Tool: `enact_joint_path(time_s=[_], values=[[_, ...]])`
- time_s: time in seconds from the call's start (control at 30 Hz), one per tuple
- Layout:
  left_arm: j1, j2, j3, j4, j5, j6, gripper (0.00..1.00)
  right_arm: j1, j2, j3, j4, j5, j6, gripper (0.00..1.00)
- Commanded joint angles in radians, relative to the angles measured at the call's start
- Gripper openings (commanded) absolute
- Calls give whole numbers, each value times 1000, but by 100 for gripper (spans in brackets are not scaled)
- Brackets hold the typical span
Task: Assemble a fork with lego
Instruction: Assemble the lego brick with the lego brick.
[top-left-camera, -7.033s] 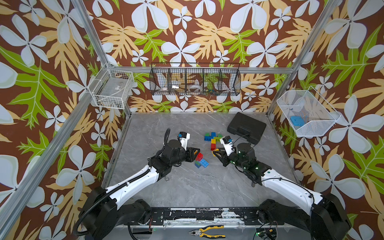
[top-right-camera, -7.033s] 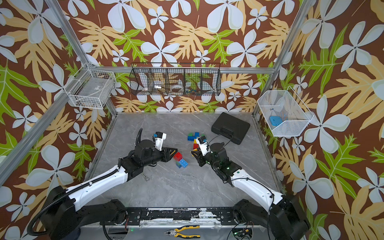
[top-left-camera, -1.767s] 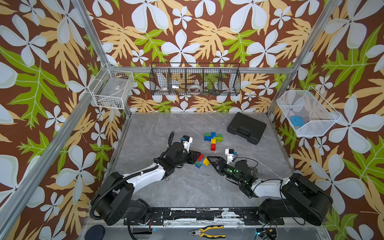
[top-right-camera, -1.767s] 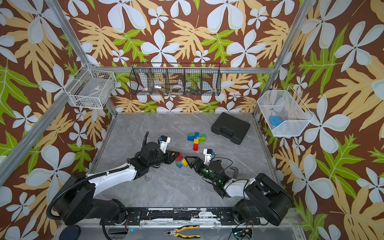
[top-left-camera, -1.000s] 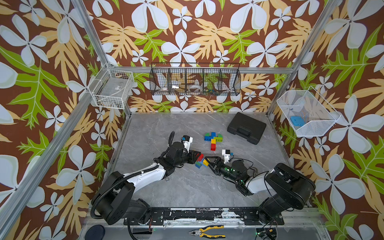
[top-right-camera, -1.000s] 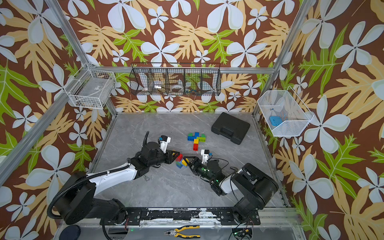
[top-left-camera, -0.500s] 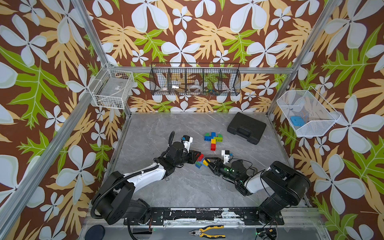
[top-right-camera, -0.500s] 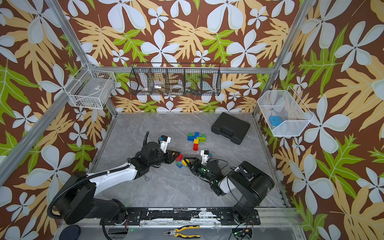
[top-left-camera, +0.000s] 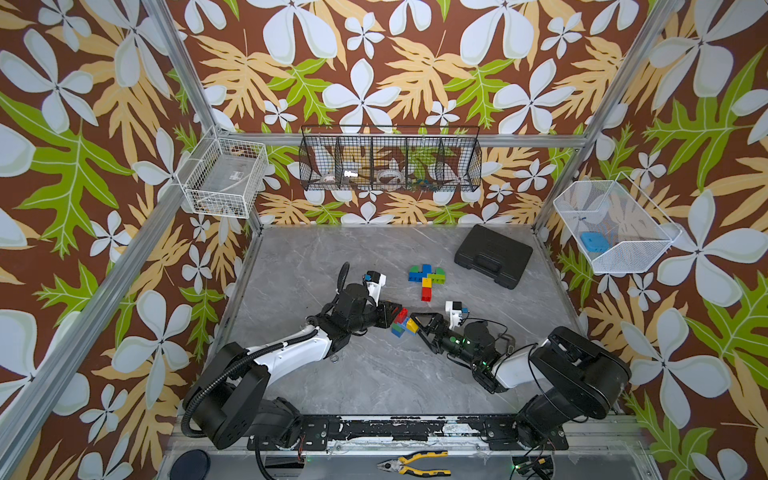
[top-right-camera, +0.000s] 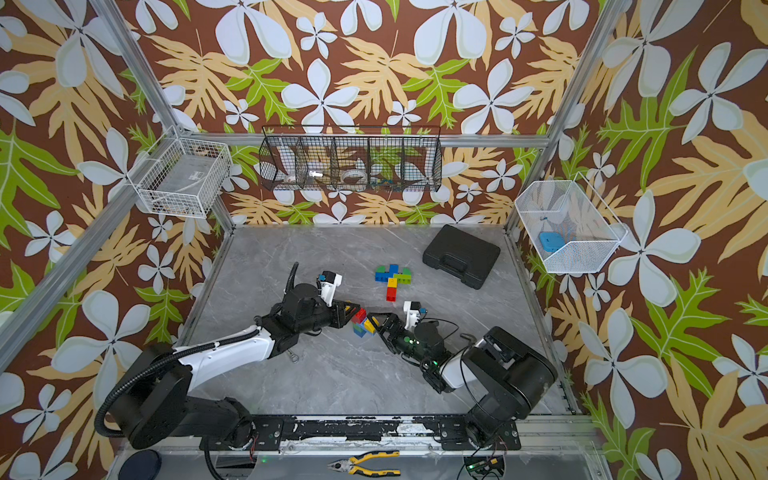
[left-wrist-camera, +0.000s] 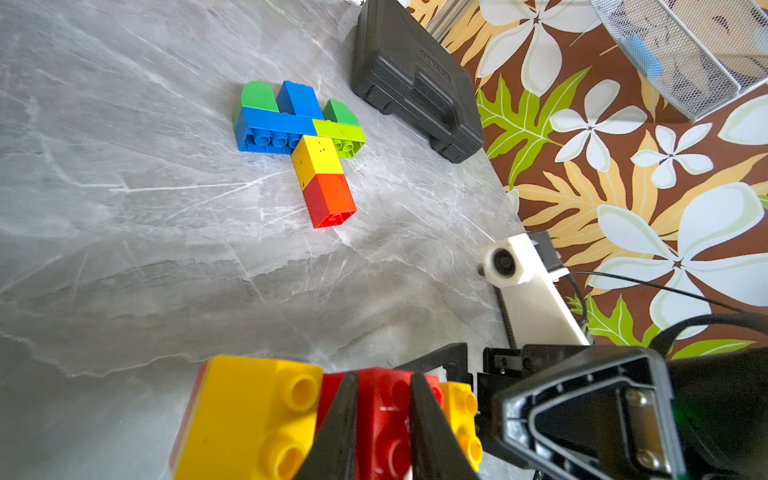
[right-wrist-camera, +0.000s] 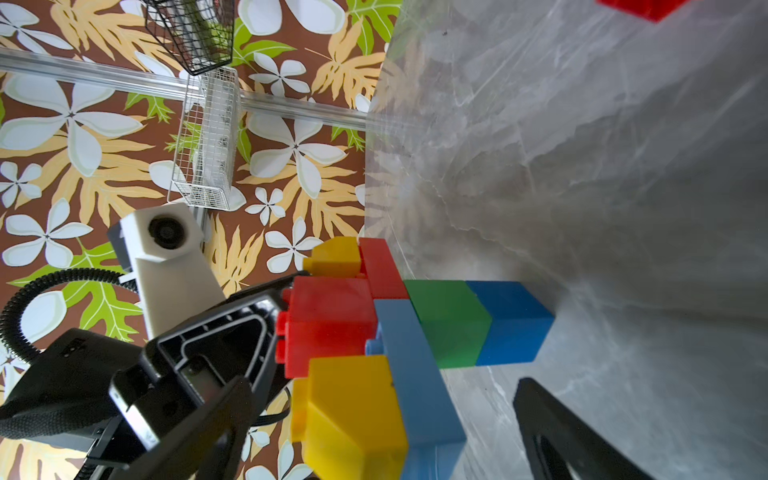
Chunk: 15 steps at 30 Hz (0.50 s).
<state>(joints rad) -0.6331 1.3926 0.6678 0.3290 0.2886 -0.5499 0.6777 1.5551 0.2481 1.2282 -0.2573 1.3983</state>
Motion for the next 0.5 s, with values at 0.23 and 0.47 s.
enact_joint_path(time_s=[0.23, 0.47], values=[[3, -13, 52, -85, -9, -12, 24, -21, -273, 59, -492, 147, -322, 99], [16, -14, 122, -101, 6, -2, 27, -21, -386, 111, -689, 204, -498, 99]])
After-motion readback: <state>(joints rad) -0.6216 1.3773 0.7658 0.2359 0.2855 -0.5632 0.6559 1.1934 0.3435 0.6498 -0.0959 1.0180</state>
